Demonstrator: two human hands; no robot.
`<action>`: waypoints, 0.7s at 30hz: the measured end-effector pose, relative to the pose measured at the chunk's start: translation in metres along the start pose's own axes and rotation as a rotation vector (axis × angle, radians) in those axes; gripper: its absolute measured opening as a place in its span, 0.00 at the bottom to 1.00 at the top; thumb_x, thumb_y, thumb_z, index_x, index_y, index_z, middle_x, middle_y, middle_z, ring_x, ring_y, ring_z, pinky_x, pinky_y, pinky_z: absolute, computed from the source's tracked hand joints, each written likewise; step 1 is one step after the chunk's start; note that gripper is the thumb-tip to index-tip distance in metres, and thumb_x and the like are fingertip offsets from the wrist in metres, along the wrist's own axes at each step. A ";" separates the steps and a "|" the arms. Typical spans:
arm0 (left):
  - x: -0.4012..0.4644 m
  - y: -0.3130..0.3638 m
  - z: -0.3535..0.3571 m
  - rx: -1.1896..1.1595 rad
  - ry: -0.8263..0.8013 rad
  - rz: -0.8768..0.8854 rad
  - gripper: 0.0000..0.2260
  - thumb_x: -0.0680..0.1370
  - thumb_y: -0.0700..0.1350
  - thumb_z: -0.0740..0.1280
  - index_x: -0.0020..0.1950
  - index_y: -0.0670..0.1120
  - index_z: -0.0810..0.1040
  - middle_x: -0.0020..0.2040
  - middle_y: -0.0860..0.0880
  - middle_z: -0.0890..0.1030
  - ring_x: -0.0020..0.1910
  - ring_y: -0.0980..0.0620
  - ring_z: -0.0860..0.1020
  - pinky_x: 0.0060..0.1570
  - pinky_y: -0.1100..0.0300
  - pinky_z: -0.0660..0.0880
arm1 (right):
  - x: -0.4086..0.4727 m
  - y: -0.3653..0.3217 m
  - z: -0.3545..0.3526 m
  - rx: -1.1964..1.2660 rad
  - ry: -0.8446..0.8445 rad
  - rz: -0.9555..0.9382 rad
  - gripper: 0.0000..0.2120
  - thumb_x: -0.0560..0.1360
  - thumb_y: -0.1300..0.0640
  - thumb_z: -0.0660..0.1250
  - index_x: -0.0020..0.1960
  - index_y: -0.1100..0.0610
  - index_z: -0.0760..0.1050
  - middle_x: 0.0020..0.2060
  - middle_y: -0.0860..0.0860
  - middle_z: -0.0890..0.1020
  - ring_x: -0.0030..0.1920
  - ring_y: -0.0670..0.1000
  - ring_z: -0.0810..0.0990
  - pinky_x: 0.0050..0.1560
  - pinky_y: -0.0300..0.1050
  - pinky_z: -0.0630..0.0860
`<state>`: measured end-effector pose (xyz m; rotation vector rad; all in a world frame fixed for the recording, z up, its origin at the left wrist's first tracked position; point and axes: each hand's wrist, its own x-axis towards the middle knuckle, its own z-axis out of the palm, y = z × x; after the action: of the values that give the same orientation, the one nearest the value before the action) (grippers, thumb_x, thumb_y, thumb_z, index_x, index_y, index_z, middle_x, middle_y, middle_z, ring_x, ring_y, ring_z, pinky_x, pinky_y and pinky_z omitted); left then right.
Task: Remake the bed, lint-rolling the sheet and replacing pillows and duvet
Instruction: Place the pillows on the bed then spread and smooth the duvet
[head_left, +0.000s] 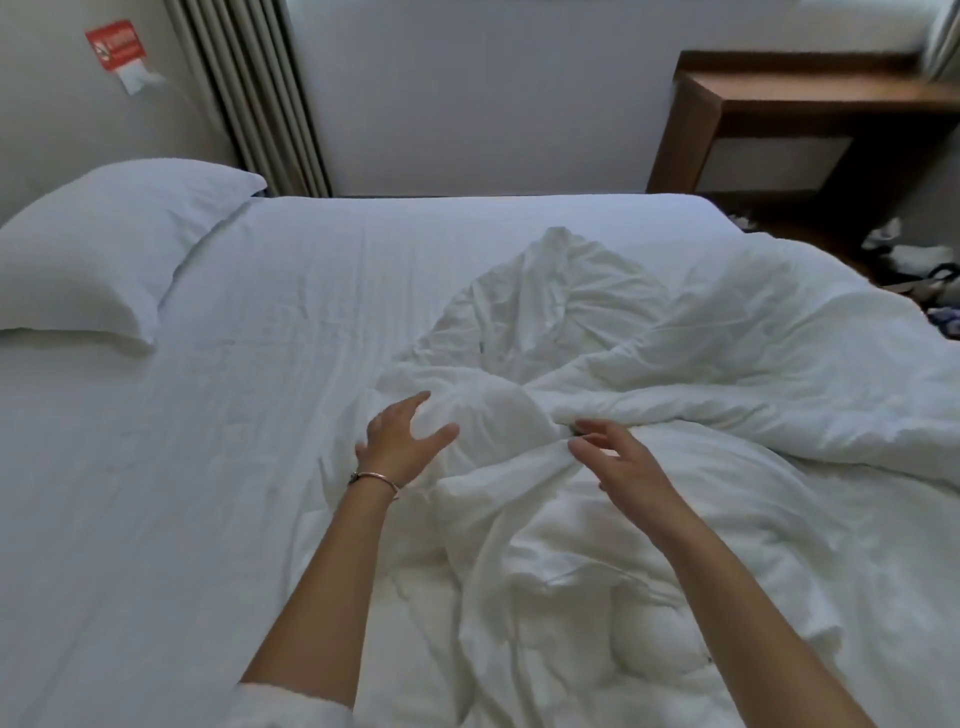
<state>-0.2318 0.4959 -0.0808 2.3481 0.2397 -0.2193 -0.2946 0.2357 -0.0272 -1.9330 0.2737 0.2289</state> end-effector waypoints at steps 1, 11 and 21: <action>0.020 -0.022 0.009 0.123 -0.024 -0.078 0.45 0.62 0.77 0.62 0.75 0.63 0.57 0.77 0.53 0.58 0.76 0.45 0.54 0.72 0.38 0.54 | 0.012 0.004 0.015 -0.029 -0.039 0.007 0.18 0.78 0.49 0.67 0.67 0.49 0.72 0.59 0.48 0.76 0.57 0.47 0.76 0.52 0.42 0.73; 0.008 -0.035 0.073 -0.351 -0.094 0.092 0.08 0.80 0.47 0.64 0.43 0.48 0.79 0.40 0.53 0.80 0.43 0.51 0.78 0.39 0.66 0.69 | 0.014 0.027 0.058 -0.210 0.017 0.060 0.41 0.69 0.35 0.72 0.76 0.37 0.56 0.74 0.48 0.53 0.72 0.52 0.63 0.68 0.45 0.65; -0.125 0.028 0.099 -0.489 -0.640 0.341 0.15 0.78 0.46 0.65 0.33 0.47 0.67 0.27 0.58 0.64 0.28 0.61 0.64 0.32 0.66 0.61 | -0.024 -0.004 0.031 -0.550 0.104 0.220 0.50 0.60 0.24 0.68 0.75 0.28 0.46 0.76 0.51 0.39 0.73 0.66 0.48 0.72 0.61 0.57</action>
<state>-0.3542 0.3933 -0.1030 1.6945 -0.3773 -0.6434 -0.3175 0.2683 -0.0278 -2.4635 0.5363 0.3790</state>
